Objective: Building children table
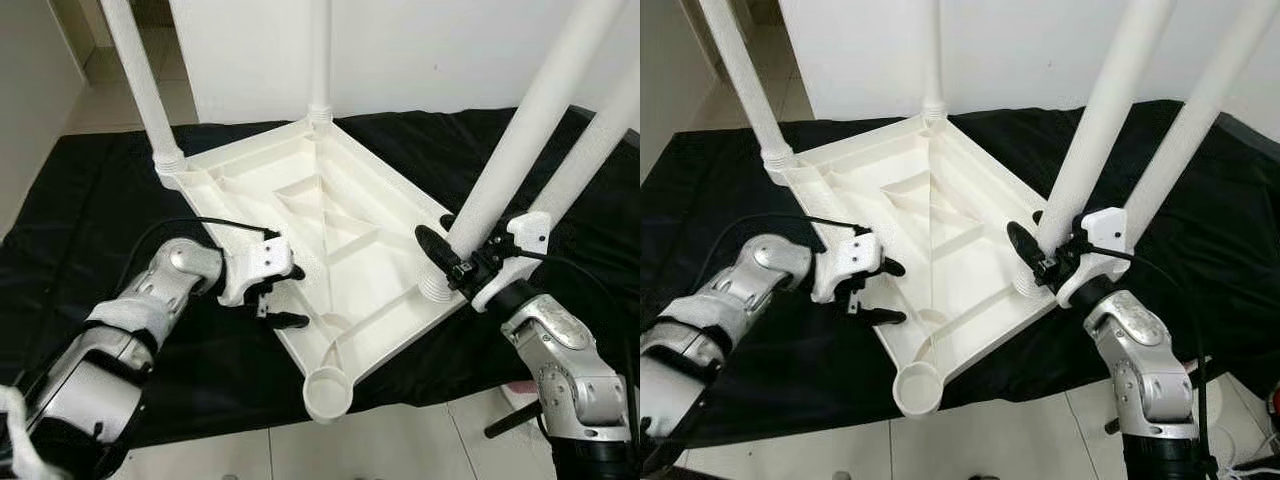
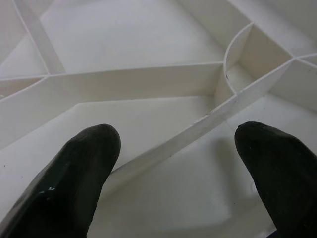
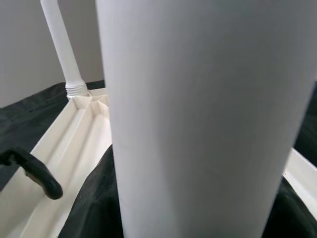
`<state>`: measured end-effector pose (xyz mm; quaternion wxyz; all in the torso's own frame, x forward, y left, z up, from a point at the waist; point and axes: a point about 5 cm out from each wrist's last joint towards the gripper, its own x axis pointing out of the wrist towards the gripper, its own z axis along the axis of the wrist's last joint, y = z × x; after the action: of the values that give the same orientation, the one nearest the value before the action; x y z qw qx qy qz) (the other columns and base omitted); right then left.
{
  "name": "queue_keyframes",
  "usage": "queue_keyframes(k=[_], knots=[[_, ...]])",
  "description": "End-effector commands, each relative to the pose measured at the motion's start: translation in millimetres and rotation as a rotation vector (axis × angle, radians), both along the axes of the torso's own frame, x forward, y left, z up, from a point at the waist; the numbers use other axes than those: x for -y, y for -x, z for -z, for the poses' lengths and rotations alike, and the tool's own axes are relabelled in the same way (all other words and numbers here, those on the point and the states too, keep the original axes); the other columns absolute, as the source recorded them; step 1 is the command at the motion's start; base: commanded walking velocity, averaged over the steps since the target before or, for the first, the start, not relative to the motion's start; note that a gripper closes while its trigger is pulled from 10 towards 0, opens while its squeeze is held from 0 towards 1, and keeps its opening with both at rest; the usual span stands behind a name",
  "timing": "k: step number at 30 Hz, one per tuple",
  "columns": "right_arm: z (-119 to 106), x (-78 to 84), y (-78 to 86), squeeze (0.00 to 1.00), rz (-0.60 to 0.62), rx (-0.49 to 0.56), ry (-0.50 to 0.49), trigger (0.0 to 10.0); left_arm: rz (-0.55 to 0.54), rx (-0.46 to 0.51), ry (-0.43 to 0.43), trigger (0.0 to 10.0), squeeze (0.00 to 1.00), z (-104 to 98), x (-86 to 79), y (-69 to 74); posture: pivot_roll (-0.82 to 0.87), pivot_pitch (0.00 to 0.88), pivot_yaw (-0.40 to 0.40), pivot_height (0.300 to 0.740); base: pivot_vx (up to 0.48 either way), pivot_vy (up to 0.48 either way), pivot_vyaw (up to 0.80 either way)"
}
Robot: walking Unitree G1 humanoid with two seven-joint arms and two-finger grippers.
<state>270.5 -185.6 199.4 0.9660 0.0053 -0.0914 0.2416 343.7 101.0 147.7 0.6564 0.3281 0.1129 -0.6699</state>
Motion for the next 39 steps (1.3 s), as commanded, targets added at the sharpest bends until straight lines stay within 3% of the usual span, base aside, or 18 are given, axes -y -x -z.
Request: queue_keyframes(k=[1,11,12,13,14,15,31,39], knots=[[-1.1,1.8,2.5,0.0,0.013,0.009,-0.012,10.0,-0.017,0.053,-0.058,10.0,0.0,9.7,7.7,-0.7,-0.01,0.09,0.042,0.74,0.0,0.0,0.0],[-1.0,0.7,2.0,0.0,0.015,0.01,-0.019,10.0,0.026,0.083,-0.055,10.0,0.0,7.0,25.4,0.0,0.0,0.096,0.04,0.74,0.0,0.0,0.0],[-1.2,0.6,1.8,0.0,0.015,0.01,-0.019,10.0,0.025,0.079,-0.058,3.1,0.0,7.4,26.0,0.0,0.0,0.096,0.04,0.74,0.0,0.0,0.0],[-1.2,0.6,1.8,0.0,0.015,0.01,-0.019,10.0,0.025,0.079,-0.058,3.1,0.0,7.4,26.0,0.0,0.0,0.096,0.04,0.74,0.0,0.0,0.0],[-1.3,0.6,1.6,0.0,0.016,0.011,-0.019,10.0,0.037,0.066,-0.057,0.7,0.0,8.5,25.9,0.8,0.0,0.097,0.04,0.74,0.0,0.0,0.0],[-1.3,0.8,1.6,0.0,0.017,0.011,-0.018,10.0,0.037,0.057,-0.053,0.0,0.0,9.0,25.7,1.0,0.0,0.097,0.04,0.74,0.0,0.0,0.0],[-1.8,0.7,0.4,0.0,0.018,0.012,-0.023,10.0,-0.009,0.046,-0.022,0.0,0.0,14.3,23.0,1.1,0.0,0.097,0.032,0.74,0.0,0.0,0.0],[-4.4,2.7,-3.0,0.0,0.041,0.021,-0.039,10.0,-0.181,0.044,0.059,0.0,0.0,16.5,15.3,-5.1,0.01,0.093,0.023,0.74,0.0,0.0,0.0]])
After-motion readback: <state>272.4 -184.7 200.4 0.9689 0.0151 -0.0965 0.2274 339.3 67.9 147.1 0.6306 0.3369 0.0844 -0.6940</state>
